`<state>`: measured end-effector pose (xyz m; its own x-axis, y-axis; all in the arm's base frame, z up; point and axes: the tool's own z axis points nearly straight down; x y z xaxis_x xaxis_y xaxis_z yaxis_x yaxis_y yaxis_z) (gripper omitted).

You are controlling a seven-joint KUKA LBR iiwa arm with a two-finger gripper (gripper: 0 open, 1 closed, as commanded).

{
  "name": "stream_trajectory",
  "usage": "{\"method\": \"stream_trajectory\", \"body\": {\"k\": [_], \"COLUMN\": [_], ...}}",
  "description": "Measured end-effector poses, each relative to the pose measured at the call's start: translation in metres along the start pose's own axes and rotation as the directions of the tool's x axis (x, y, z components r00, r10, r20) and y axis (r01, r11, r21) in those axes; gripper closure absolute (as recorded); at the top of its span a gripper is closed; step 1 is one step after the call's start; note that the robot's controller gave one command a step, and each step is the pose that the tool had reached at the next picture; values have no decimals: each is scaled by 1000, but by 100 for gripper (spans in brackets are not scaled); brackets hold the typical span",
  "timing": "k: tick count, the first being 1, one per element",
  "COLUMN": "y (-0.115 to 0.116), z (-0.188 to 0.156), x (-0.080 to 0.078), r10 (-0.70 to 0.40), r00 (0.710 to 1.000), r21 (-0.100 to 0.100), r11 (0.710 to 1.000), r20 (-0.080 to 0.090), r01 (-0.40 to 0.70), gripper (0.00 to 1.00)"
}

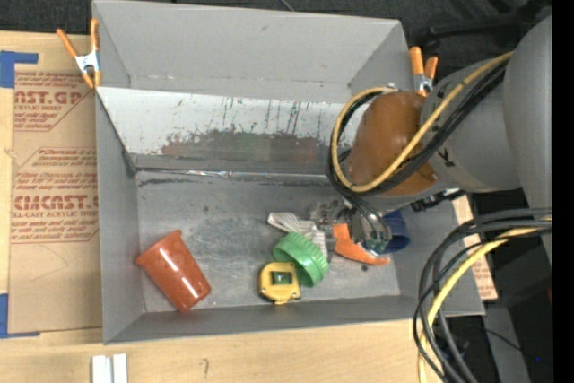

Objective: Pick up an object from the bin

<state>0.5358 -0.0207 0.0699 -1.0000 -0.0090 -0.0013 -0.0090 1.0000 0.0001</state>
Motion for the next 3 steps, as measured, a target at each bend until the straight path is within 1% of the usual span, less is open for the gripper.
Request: {"method": "stream_trajectory", "body": {"k": [1,2,3], "y": [0,9,3], "z": [0,-31,-145], "x": [0,6,-4], "r10": [0,4,-37], "r00": [1000,1000,999], "r21": [0,-1,0], "r11": [1000,1000,999], "r20": [0,-4,1], "r01": [0,-4,37], "gripper": [100,100,100]}}
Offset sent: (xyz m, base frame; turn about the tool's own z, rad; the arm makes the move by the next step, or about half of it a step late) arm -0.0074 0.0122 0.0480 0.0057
